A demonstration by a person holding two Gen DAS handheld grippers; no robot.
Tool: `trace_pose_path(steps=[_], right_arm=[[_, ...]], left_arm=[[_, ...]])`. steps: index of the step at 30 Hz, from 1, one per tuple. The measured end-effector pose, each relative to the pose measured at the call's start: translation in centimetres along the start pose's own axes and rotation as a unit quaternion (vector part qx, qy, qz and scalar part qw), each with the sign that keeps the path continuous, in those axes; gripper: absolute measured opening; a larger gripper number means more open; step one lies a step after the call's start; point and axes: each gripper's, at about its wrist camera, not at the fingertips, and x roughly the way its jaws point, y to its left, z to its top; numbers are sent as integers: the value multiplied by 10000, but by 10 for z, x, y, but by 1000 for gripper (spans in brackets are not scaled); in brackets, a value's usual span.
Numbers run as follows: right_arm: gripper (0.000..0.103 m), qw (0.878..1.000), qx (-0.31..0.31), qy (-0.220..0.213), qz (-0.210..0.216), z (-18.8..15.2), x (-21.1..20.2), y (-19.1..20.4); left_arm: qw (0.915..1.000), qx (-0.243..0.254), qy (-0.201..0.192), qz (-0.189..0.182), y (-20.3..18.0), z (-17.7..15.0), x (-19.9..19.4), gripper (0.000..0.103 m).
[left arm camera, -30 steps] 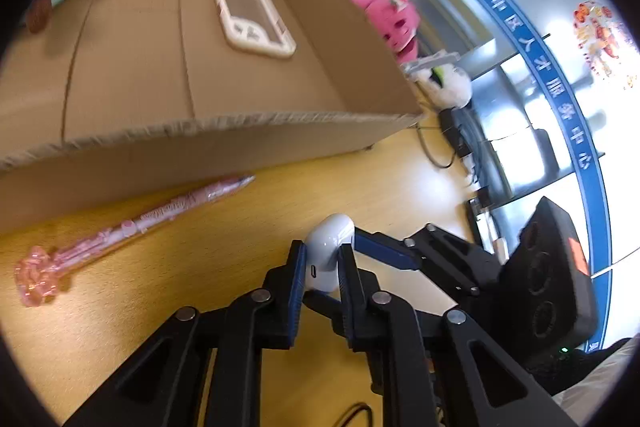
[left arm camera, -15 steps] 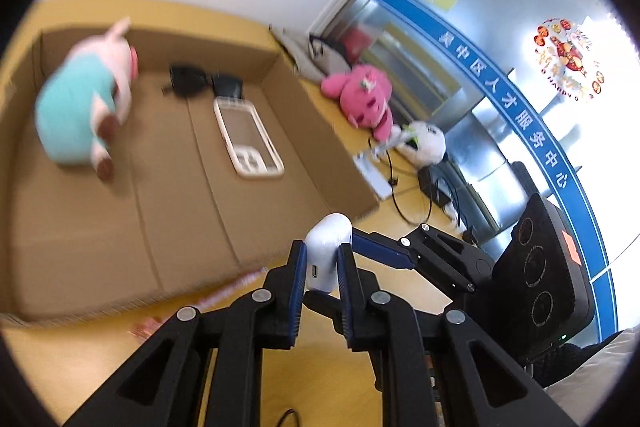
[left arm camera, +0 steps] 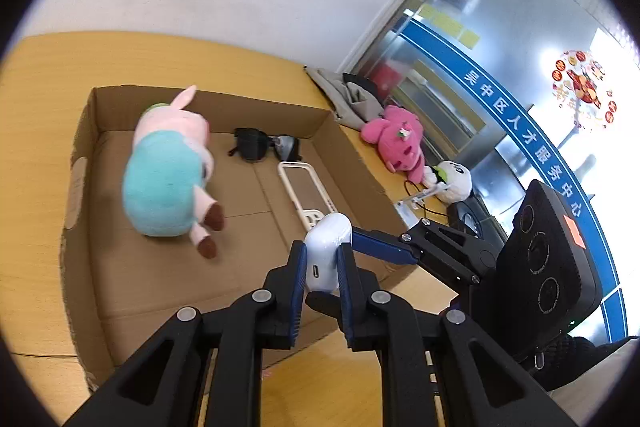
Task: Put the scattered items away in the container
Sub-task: 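Carry the earbud case with the right gripper over the box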
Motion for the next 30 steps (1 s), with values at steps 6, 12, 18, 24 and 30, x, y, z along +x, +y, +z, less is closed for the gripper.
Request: trace_pose_path(steps=[6,12,18,24,30], right_arm=[[51,9986,-104,330,397,10,43,14],[51,9931,-206,777,854,13,83,32],[51,9819,-108,1411,1261,11,121,35],[51,9645,237,2161,1497,2,150,30],[51,9519,466,2612,1533,-4,165,23]], left_arm=[[9984,-569,3,55,49,-7,-7,14],[9926,-1203,51,180,91,-23,-9,14],[9841,-1737,252,259,121,-32,0,14],[9806,-1763,576,630,124,-35,18,14],[9753,-1686,873,1131,121,-33,35,13]])
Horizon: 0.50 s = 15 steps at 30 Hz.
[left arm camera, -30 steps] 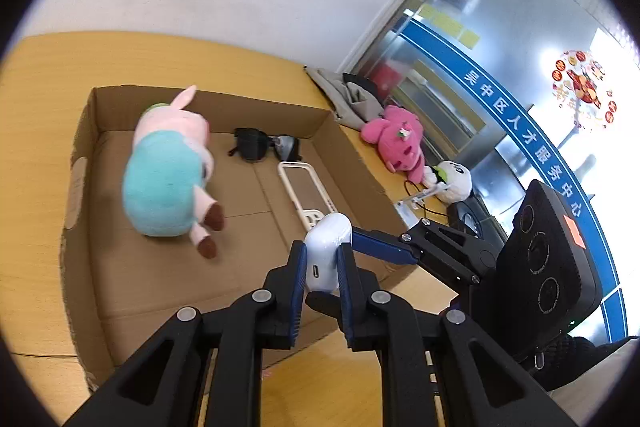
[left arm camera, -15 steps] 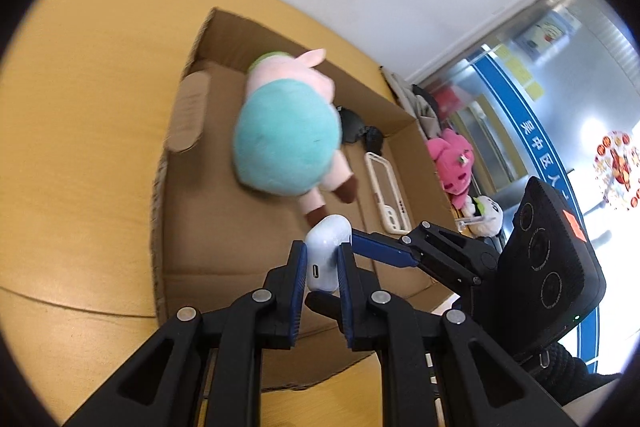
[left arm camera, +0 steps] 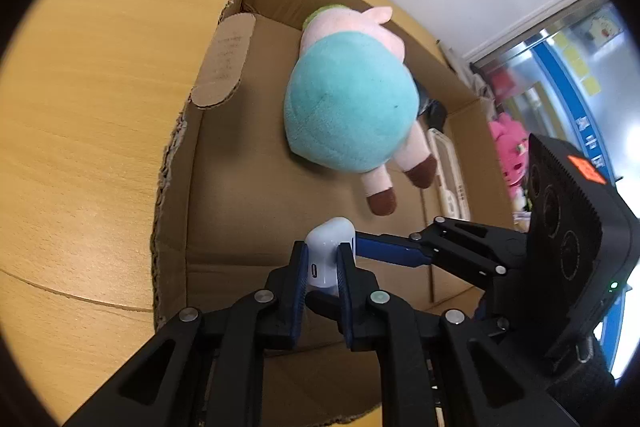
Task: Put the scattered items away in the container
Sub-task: 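Carry the earbud case with the right gripper over the box, then lower the earbud case into the box and open the right gripper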
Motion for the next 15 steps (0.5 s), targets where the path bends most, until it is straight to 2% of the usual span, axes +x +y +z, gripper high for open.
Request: trace_pose_path(steps=[4,9,10,12,15], right_arm=[[50,9997,171,166,99,-8,4,-3],[53,9995,223,172,116,-14,1,-3],[56,9996,245,102,110,-17,-4,-4],[78,9995,293,-115,51,-27,-20,-5],[95,9981,371,-442,-216,-48,-44,-8]], left_arm=[[9986,147,138,492,-7,-1,13,13],[9980,87,76,626,-7,-3,13,13],[9979,72,16,644,-7,-4,10,13],[9972,107,-149,729,-9,-9,-2,13],[9932,317,-604,948,-19,-19,-27,25]])
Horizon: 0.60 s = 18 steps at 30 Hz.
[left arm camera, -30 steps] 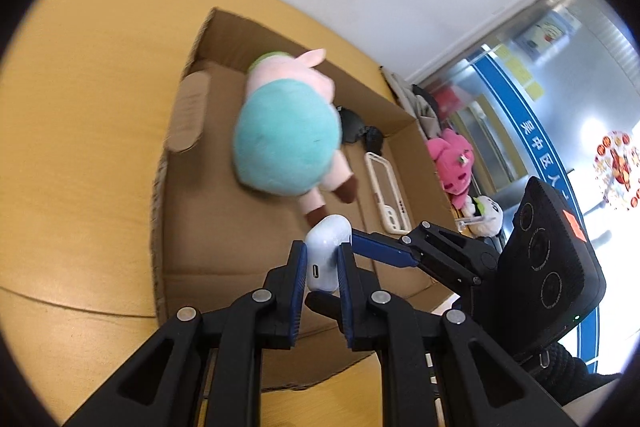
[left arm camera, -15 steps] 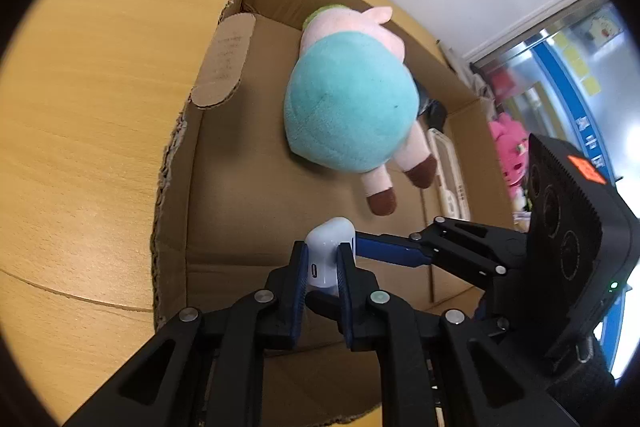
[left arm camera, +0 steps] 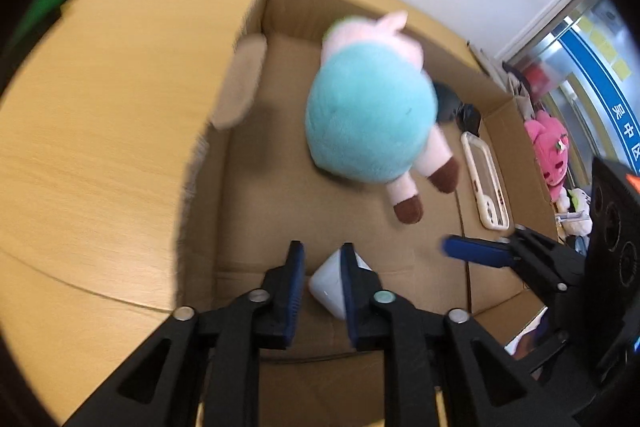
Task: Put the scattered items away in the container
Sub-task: 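Lower the earbud case into the box and open the right gripper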
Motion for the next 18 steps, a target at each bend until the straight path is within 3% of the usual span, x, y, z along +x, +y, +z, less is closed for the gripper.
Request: trace_pose_path(steps=[3,5,6,8,11,15,18], right_arm=[[98,9987,199,-422,-195,-26,-30,-11],[103,9950,397,-785,-481,-47,-53,-19],[103,9925,481,-927,-639,-53,-61,-22],[103,9859,689,-1152,-1003,-68,-73,-25],[103,9725,1081,-1389,-1527,-81,-94,-28],[103,9577,1475,-1627,-1857,-95,-117,-37],[103,9552,1391,-1676,-2002,-101,-128,-43]], left_arm=[[9965,426,-715,121,-16,-12,-34,50],[9877,781,-1334,248,-34,-25,-60,77],[9824,908,-1595,334,-44,-30,-69,81],[9715,1149,-2021,464,-64,-42,-84,81],[9624,1283,-2317,611,-89,-49,-90,81],[9614,1301,-2363,537,-120,-62,-89,81],[9617,1424,-2275,551,-135,-71,-84,81]])
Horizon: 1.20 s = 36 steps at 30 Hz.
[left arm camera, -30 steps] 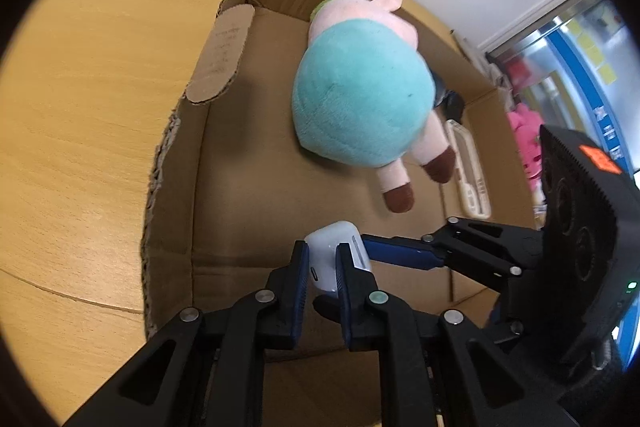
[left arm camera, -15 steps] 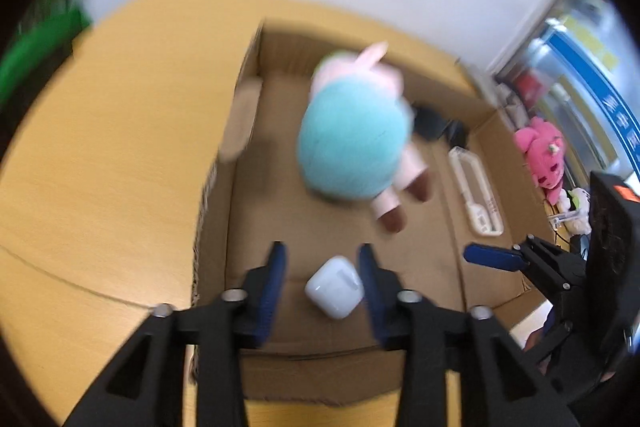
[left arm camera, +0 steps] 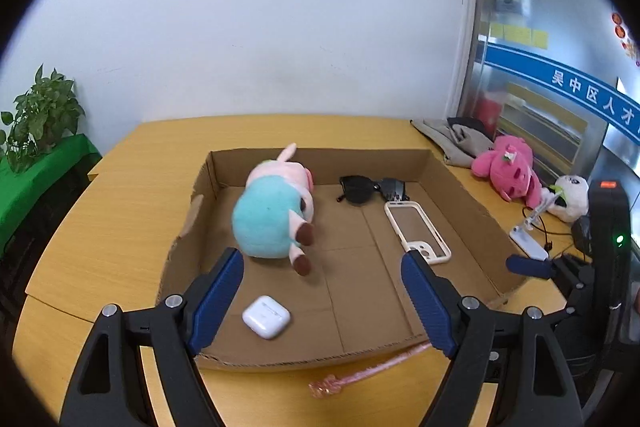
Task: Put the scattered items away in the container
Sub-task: 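Lower the earbud case into the box and open the right gripper, then move the left gripper down to the pink glitter wand on the table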
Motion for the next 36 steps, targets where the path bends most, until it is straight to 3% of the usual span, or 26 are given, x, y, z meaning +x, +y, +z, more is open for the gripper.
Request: trace_pose_path(steps=[7,18,25,28,36], right_arm=[[103,9999,106,-89,-67,-8,-13,-19],[103,9996,272,31,62,-19,0,-32],[103,9993,339,130,126,-29,4,-40],[103,9991,370,186,130,-34,6,-44],[103,9978,497,411,174,-50,15,-54]], left_arm=[[9997,235,32,-56,-24,-7,-7,81],[9985,397,284,-250,-26,-32,-5,81],[9909,723,834,-774,-28,-76,11,81],[9873,600,1021,-1057,-22,-87,25,81],[9806,687,1414,-1167,-18,-101,59,81]])
